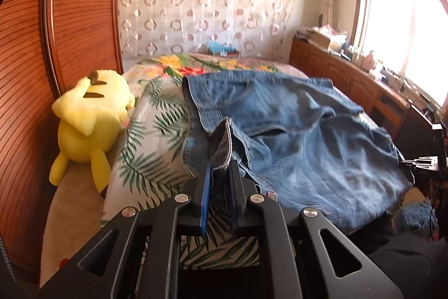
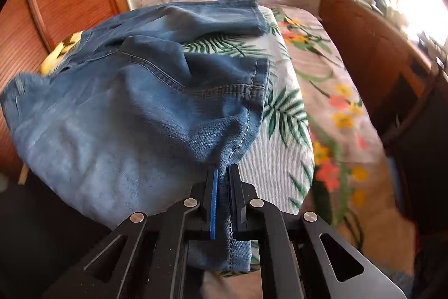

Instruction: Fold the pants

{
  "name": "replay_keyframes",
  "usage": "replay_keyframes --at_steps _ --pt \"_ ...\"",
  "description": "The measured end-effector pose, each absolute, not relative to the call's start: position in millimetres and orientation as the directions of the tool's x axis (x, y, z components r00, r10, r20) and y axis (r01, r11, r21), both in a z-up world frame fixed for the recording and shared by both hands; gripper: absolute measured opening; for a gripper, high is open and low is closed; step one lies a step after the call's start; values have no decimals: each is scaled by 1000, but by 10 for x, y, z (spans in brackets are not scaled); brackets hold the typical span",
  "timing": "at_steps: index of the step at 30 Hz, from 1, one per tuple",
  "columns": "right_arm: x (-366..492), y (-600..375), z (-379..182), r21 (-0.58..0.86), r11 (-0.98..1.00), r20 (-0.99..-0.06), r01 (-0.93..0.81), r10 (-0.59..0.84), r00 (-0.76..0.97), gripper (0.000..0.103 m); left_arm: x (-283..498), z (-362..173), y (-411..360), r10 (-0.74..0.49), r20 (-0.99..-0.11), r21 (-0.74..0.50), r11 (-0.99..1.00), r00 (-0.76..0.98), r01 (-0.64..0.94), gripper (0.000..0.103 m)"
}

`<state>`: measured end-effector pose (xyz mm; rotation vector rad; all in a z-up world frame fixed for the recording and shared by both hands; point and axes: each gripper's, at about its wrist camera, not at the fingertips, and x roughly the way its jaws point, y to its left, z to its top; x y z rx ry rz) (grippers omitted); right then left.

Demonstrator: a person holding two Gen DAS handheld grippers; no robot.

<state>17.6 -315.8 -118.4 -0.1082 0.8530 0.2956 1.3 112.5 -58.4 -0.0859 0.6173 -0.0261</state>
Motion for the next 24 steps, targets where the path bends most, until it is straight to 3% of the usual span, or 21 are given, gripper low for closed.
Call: replay_keyframes --at_steps 8,12,21,24 --pt "326 -3204 -233 -22 947 -609 -322 242 756 7 397 -181 1106 -33 -509 -31 999 860 21 13" --pt "730 -3156 -133 -50 939 -575 -340 252 779 7 809 -98 1127 -18 -502 -3 1000 865 19 13" --pt "1591 -2831 -506 19 920 -664 -391 304 683 7 1538 -411 1258 8 -594 15 1000 805 2 13" --pt "1698 -2790 -557 30 918 -679 -395 309 666 19 1660 -496 1289 16 -615 15 1000 789 -9 13"
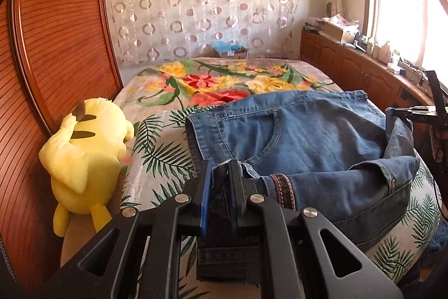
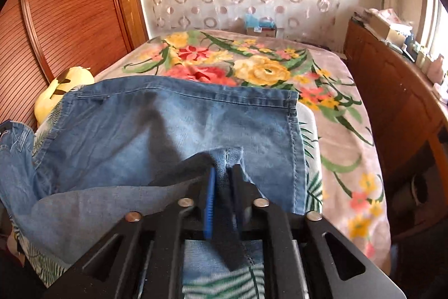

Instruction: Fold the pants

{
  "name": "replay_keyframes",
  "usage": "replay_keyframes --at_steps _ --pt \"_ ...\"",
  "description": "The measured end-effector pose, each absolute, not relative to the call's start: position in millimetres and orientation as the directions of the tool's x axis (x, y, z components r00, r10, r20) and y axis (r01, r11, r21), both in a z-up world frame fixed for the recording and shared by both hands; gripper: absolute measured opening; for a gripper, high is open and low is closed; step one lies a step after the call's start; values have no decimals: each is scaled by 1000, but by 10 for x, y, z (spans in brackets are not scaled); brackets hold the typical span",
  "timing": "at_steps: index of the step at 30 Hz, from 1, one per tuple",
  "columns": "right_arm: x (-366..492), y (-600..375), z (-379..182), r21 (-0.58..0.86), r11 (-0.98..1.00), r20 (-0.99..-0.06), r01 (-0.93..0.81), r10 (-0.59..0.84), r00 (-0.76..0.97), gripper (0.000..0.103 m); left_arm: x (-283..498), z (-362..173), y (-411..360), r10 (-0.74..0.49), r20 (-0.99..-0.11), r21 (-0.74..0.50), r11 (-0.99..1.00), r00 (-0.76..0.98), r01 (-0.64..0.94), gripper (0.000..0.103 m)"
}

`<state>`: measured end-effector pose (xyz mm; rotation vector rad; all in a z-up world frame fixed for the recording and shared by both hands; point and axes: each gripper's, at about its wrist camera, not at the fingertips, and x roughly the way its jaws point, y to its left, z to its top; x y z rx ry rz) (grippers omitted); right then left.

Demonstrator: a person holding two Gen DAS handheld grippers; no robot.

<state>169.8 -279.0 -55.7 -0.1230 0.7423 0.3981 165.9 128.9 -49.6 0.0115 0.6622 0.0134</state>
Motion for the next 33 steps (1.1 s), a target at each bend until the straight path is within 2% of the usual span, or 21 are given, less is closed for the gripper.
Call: replay_keyframes --at_steps 4,8,16,21,22,23,26,33 --pt "1630 -2886 -470 43 934 -652 -354 294 699 38 1786 -598 1299 18 -639 13 1000 769 -12 13" --pt "1431 -3051 -377 40 943 -637 -331 279 718 43 1842 -632 1309 9 -648 2 1000 762 -10 13" --pt "1424 -2974 -481 77 949 -698 -306 270 663 51 1876 -633 1307 -1 -650 -6 1000 760 -4 13" --pt "1520 -2900 -538 91 946 -717 -312 280 638 51 1902 -693 1291 -6 -658 -9 1000 753 -1 13" --pt "1537 -2865 -507 79 944 -716 -319 277 641 40 1898 -689 1286 -6 -655 -11 1000 756 -1 13" --pt "1537 -2846 -482 61 944 -712 -325 270 649 10 1892 -687 1295 -9 -650 -15 1000 760 -1 13" --pt "1534 -2885 -351 28 943 -683 -331 260 682 5 1853 -602 1296 -12 -628 -19 1000 778 0 12" --pt "1388 -3211 165 -16 962 -570 -273 216 793 4 1900 -381 1381 19 -590 3 1000 807 -21 12"
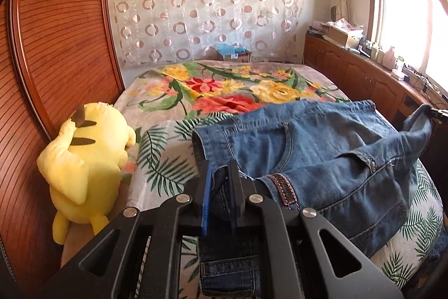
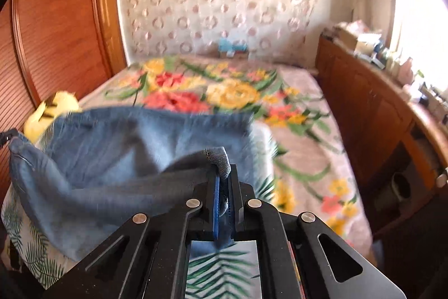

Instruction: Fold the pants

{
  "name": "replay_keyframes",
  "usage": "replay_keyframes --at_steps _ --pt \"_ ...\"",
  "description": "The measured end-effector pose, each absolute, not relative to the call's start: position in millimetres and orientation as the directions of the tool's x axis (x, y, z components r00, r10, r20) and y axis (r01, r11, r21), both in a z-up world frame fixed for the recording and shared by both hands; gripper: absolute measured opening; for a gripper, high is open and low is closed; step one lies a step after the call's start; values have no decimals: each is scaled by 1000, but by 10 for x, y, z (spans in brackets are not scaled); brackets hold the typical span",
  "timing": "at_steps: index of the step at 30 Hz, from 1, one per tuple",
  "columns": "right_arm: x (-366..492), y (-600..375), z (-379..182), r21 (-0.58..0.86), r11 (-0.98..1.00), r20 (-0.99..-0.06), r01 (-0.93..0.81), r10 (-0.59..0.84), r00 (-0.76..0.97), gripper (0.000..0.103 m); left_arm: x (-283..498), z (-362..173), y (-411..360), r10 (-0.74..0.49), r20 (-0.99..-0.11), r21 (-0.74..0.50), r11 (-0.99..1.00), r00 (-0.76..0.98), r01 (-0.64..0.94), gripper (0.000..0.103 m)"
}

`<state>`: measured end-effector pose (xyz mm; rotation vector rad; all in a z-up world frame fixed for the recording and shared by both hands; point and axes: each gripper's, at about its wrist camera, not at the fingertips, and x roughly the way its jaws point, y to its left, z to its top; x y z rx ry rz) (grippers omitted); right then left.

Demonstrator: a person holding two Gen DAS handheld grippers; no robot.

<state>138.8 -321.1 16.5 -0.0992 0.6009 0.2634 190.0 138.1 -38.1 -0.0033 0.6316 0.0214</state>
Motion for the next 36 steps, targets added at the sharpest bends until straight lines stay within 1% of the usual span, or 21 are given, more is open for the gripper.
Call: replay_keyframes --at_steps 6,11,15,19,21,22,26,29,31,33,36 --pt "1418 -3347 543 -69 969 -499 -238 173 849 4 2084 -213 1362 14 -557 17 1000 830 -5 11" --pt "1604 -3288 580 -95 969 -486 -229 156 860 4 2300 -162 1372 20 -555 24 1000 831 -9 11" --pt "1774 -3171 454 -108 968 -497 -228 146 855 4 2476 -173 1387 23 -564 29 1000 825 -9 11" --pt "1971 -3128 458 -111 968 -512 -224 137 848 4 2667 -200 1384 28 -567 40 999 823 -6 11" --pt "2154 -3097 431 -112 969 -529 -220 130 839 4 2771 -217 1380 48 -565 58 998 824 -19 4" --pt "2225 -3080 408 -118 970 -538 -214 119 834 4 2848 -228 1393 73 -564 77 996 823 -36 4" --pt "2535 -3027 319 -110 971 -584 -211 109 805 4 3066 -343 1469 55 -598 45 998 800 -34 4" --pt "2750 -2877 206 -139 965 -613 -223 93 785 4 3132 -461 1489 58 -621 44 998 782 -39 4" --pt "2907 -2837 151 -133 964 -630 -229 96 770 4 3141 -524 1519 41 -641 13 999 767 -42 4" --pt "3042 -2816 117 -129 965 -641 -227 93 762 4 3149 -575 1540 30 -662 -4 999 749 -43 9" --pt "3170 -2806 48 -114 968 -661 -222 93 744 4 3126 -635 1558 23 -682 -16 999 731 -46 28"
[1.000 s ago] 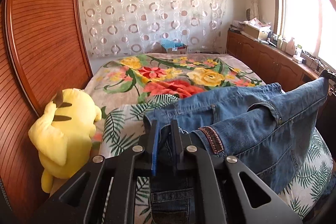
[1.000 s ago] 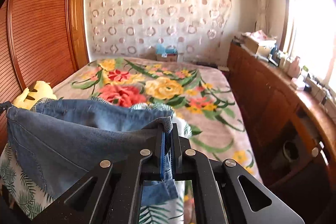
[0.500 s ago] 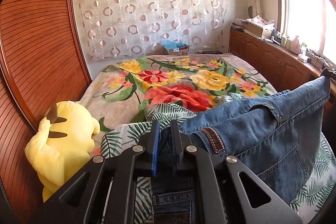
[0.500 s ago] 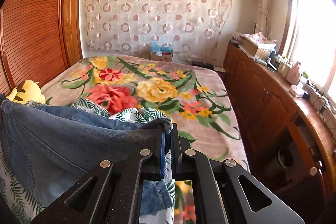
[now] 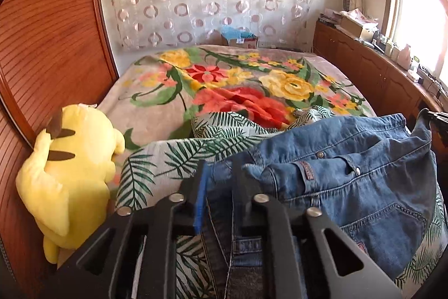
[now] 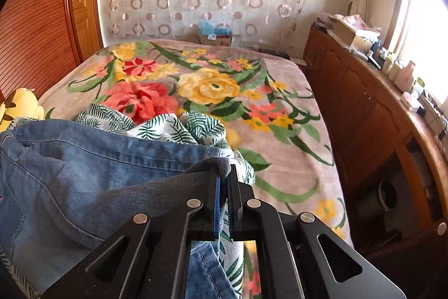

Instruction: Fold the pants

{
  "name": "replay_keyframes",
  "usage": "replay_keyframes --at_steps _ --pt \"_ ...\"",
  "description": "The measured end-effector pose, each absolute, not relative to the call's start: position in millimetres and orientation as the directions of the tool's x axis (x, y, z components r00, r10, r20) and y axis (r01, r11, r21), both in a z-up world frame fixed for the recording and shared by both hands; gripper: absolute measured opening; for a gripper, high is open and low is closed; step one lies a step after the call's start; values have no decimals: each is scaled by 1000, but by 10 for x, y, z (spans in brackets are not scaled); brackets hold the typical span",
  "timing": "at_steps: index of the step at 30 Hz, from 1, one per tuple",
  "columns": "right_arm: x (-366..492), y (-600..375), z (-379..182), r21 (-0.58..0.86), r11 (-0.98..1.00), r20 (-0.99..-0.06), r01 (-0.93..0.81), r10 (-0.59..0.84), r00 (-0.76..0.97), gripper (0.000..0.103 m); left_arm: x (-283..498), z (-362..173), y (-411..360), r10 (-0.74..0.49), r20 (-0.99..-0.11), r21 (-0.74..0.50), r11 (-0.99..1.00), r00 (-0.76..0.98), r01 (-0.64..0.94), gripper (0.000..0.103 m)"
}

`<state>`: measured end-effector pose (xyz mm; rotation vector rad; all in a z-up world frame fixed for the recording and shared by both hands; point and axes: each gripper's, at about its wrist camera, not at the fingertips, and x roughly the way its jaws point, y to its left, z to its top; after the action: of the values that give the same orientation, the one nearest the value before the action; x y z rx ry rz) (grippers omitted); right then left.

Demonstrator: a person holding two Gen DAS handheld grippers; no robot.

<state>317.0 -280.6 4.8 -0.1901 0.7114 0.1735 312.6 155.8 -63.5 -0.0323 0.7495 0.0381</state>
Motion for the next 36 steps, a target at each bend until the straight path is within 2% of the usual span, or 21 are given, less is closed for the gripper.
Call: replay_keyframes --at_steps 1,6,12,24,30,32,33,35,36 --pt "3163 -2812 29 -114 968 -665 -222 92 741 4 3113 -650 1561 23 -686 -18 999 727 -48 41" --pt "3131 -2789 -12 -112 968 -678 -224 90 730 4 3082 -722 1540 -20 -699 -45 999 715 -17 68" --pt "3074 -2822 21 -111 970 -678 -218 86 730 4 3132 -858 1443 -75 -713 -76 997 697 29 70" --pt "3050 -2828 -80 -103 971 -687 -216 87 721 4 3328 -1222 1324 -80 -796 -60 997 600 54 58" --pt "3033 -2831 -135 -102 972 -695 -213 84 714 4 3295 -1276 1324 -95 -801 -70 995 591 64 56" --pt "3025 -2832 -143 -98 972 -697 -212 85 712 4 3273 -1266 1313 -112 -798 -81 994 592 79 43" --pt "3021 -2832 -140 -98 972 -697 -212 85 712 4 3244 -1262 1289 -107 -797 -72 994 594 82 40" --pt "3001 -2825 -142 -101 972 -696 -213 84 713 4 3211 -1247 1243 -117 -793 -74 993 598 96 26" --pt "2990 -2827 -136 -101 972 -695 -213 84 714 4 3207 -1235 1238 -115 -792 -71 993 600 98 23"
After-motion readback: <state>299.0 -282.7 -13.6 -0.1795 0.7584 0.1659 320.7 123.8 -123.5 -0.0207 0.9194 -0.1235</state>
